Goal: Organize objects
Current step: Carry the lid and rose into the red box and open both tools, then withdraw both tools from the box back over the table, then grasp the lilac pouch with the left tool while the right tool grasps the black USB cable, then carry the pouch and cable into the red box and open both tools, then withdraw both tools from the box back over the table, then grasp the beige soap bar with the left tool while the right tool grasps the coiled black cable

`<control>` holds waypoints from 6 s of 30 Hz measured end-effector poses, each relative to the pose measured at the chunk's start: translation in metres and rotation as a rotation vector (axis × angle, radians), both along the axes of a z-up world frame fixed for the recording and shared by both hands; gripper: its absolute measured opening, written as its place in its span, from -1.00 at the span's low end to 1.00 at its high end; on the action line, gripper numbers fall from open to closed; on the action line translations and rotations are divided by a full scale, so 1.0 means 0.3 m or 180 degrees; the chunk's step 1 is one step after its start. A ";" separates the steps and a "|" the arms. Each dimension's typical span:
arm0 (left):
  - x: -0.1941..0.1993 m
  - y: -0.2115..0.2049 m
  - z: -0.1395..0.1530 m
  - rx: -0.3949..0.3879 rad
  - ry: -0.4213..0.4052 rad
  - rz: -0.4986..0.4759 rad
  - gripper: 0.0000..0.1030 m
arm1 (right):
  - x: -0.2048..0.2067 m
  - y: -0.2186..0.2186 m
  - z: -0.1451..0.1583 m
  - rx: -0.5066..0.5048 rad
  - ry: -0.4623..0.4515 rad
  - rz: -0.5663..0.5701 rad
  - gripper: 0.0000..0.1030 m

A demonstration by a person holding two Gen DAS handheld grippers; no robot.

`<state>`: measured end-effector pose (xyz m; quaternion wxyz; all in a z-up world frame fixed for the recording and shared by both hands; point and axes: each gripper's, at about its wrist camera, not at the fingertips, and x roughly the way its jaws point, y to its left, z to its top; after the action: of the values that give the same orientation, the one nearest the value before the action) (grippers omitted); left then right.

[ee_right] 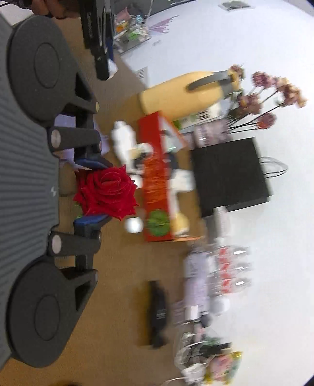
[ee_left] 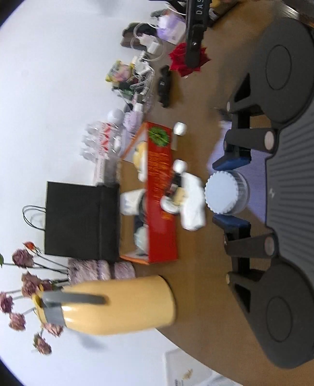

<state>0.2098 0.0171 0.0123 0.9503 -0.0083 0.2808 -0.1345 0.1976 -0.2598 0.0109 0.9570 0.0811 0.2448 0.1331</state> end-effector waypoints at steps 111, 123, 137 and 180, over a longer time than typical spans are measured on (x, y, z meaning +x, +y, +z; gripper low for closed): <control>-0.155 -0.097 -0.032 0.0129 -0.0159 -0.0025 -0.82 | -0.140 0.071 -0.106 0.0071 0.0180 0.0036 -0.81; 0.358 0.008 0.170 -0.0027 -0.0265 0.0235 -0.82 | 0.213 0.015 0.135 -0.0099 -0.0331 0.0142 -0.81; 1.077 -0.049 0.038 0.0014 0.0098 0.0667 0.56 | 1.236 0.092 -0.034 -0.0411 0.0388 -0.0560 -0.27; -0.254 -0.022 -0.016 0.0131 -0.0046 0.0189 0.89 | -0.295 0.051 0.017 -0.0764 -0.0067 0.0238 1.00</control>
<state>0.1335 0.0106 0.0075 0.9558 0.0038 0.2762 -0.1004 0.1092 -0.2446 0.0160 0.9567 -0.0447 0.2517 0.1393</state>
